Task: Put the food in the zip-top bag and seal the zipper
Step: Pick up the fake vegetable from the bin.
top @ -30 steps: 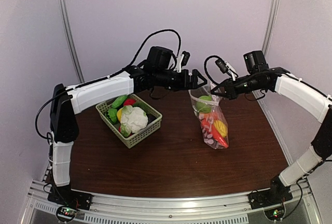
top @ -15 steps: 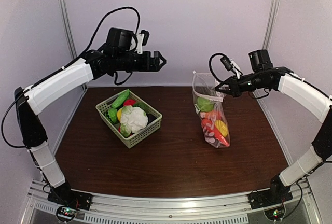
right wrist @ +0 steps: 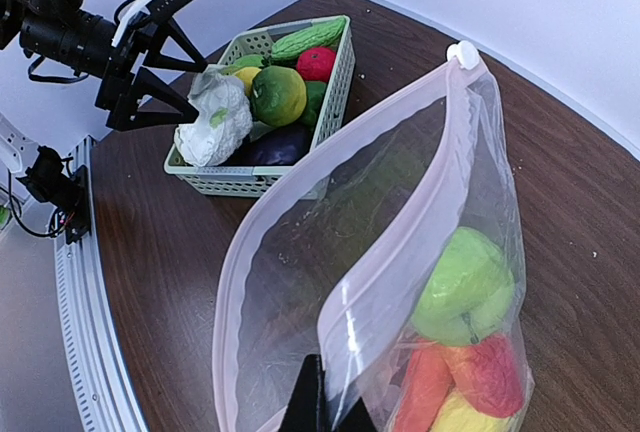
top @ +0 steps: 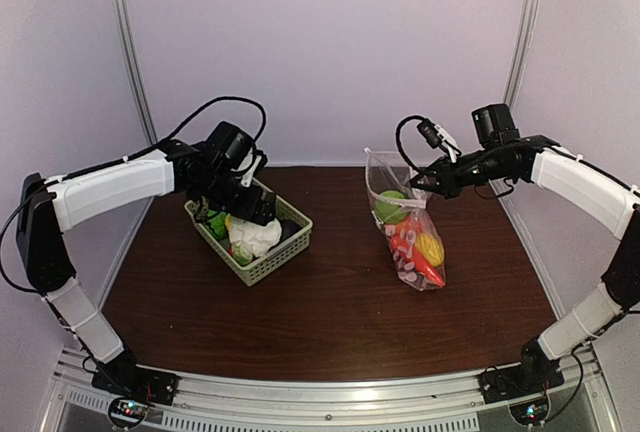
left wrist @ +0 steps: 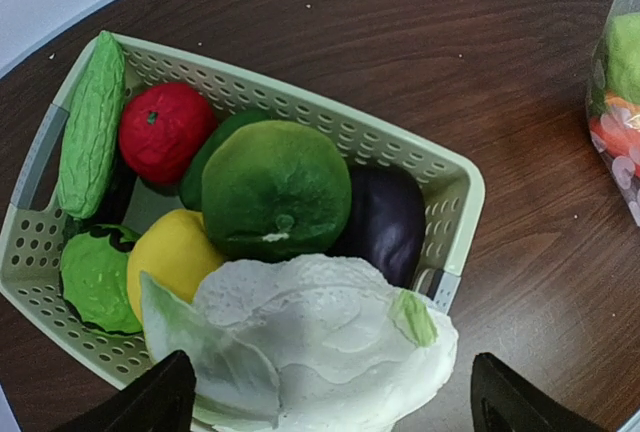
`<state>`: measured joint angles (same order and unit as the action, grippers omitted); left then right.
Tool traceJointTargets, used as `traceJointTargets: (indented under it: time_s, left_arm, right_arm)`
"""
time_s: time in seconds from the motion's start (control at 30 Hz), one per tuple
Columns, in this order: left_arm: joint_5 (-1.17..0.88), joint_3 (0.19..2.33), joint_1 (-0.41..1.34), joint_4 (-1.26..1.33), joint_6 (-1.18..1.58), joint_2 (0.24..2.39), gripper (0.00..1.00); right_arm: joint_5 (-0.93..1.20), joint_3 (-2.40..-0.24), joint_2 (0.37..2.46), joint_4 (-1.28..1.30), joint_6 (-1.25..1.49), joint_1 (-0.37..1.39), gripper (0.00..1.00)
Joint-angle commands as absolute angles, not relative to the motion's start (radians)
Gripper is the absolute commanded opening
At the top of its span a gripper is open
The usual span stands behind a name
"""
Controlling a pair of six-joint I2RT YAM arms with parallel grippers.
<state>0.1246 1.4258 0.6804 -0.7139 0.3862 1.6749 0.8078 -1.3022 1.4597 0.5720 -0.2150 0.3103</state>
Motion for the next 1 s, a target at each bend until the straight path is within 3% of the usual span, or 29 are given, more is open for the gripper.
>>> traceJointTargets:
  time_s: [0.0, 0.67, 0.97]
  left_arm:
    - [0.045, 1.343, 0.608, -0.697, 0.359, 1.577, 0.98]
    - [-0.227, 1.165, 0.516, -0.499, 0.354, 1.594, 0.96]
    - [-0.206, 1.165, 0.500, -0.472, 0.354, 1.629, 0.82]
  right_arm:
    - [0.802, -1.297, 1.450, 0.571, -0.229, 0.319, 0.00]
    - [0.787, -1.291, 1.445, 0.584, -0.237, 0.321, 0.00]
    - [0.777, -1.300, 1.445, 0.599, -0.242, 0.324, 0.00]
